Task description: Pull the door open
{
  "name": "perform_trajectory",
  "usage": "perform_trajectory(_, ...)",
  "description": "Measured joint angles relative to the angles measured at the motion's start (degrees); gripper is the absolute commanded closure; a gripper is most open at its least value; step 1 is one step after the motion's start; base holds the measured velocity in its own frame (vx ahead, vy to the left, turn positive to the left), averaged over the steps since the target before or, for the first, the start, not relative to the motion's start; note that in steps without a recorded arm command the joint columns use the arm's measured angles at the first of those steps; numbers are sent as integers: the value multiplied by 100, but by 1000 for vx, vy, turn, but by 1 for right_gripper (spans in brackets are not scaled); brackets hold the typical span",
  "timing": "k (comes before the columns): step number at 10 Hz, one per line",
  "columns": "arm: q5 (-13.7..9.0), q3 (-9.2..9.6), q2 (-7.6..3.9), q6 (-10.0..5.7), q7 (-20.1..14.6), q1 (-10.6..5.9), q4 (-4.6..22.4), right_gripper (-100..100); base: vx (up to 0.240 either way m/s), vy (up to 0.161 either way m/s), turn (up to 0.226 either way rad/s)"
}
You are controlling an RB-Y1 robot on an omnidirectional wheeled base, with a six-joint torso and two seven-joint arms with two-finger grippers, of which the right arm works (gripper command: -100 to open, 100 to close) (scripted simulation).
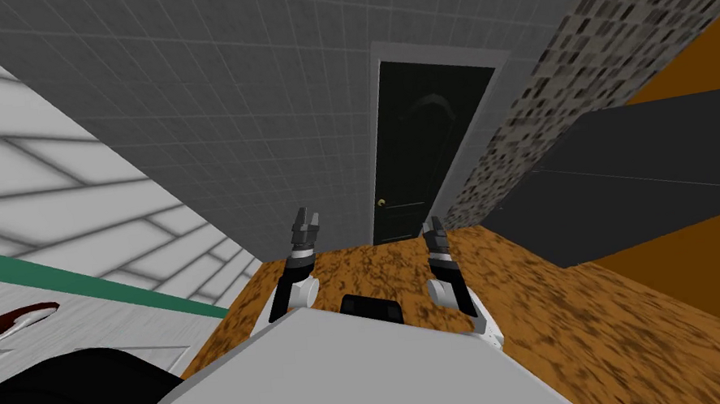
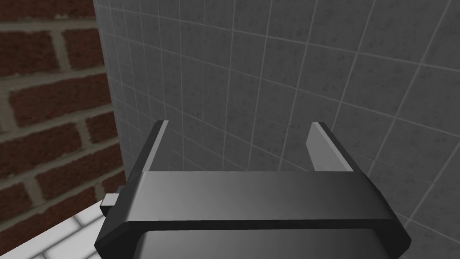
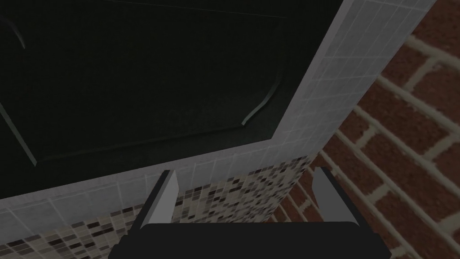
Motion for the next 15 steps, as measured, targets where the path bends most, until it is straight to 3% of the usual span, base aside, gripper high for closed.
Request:
perform_trajectory(3,-95,-47,-118,-109,-33,-156,583,-100,71,-26,181)
perform_trajectory(7,-204,-97,-229,-102,-56,-364,1107,-100,51,-22,104)
perform_trajectory(15,-465,-228,-518,-237,-134,-851,2446,-100,57,-28,137)
